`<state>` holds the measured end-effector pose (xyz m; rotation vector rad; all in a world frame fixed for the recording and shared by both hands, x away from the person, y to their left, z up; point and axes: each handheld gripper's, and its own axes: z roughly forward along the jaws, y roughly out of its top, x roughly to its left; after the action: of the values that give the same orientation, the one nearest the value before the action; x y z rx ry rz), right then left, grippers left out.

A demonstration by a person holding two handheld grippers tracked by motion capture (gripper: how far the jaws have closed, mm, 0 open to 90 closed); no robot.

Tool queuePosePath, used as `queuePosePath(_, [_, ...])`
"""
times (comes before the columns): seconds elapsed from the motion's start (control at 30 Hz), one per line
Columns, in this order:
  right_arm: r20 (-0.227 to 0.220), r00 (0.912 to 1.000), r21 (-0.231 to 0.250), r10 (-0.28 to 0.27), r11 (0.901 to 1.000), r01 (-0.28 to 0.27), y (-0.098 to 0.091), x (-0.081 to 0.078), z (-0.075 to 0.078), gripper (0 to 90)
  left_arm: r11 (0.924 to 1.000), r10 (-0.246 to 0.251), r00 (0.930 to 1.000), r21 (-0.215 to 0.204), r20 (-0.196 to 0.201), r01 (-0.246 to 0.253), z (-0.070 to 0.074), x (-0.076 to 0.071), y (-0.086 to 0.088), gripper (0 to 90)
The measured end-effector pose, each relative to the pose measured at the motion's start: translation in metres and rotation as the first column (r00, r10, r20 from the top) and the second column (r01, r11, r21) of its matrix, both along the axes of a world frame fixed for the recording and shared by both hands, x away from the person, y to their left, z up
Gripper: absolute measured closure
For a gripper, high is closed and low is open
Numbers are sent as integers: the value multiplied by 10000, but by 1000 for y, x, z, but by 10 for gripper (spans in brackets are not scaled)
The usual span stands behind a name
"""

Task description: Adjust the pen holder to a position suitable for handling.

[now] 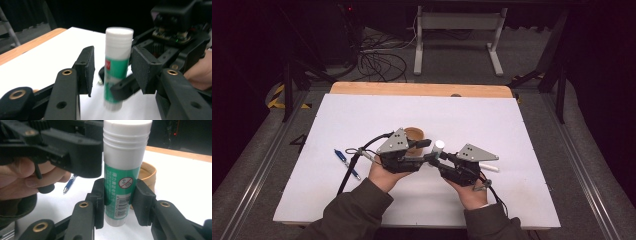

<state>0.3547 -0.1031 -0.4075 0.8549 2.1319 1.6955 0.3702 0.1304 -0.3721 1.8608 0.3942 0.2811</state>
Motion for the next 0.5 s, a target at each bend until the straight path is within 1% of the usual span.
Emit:
queuePosePath(0.07, [8, 9999, -48, -108, 9999, 108, 0, 0, 0, 663, 9999, 107, 9999, 108, -9, -107, -2, -1, 3, 525])
queuePosePath(0.2, [198, 9995, -155, -235, 9996, 238, -1, -1, 1, 663, 9992, 214, 9998, 342, -41, -212, -5, -3, 10, 485])
queuePosePath(0.33, [378, 9986, -220, -372, 9990, 380, -3, -1, 3, 663, 9976, 244, 9997, 644, -18, -242, -10, -6, 18, 463])
queuePosePath(0.4, [566, 9974, -285, -447, 9985, 463, -3, -2, 5, 663, 9968, 282, 9996, 753, -79, -275, -13, -7, 21, 438])
queuePosePath(0.43, [566, 9974, -285, -447, 9985, 463, -3, -2, 5, 663, 9966, 301, 9994, 767, -171, -287, -15, -8, 23, 438])
queuePosePath(0.5, [750, 9960, -359, -475, 9981, 503, -2, -3, 7, 663, 9955, 334, 9994, 893, -114, -322, -17, -9, 26, 415])
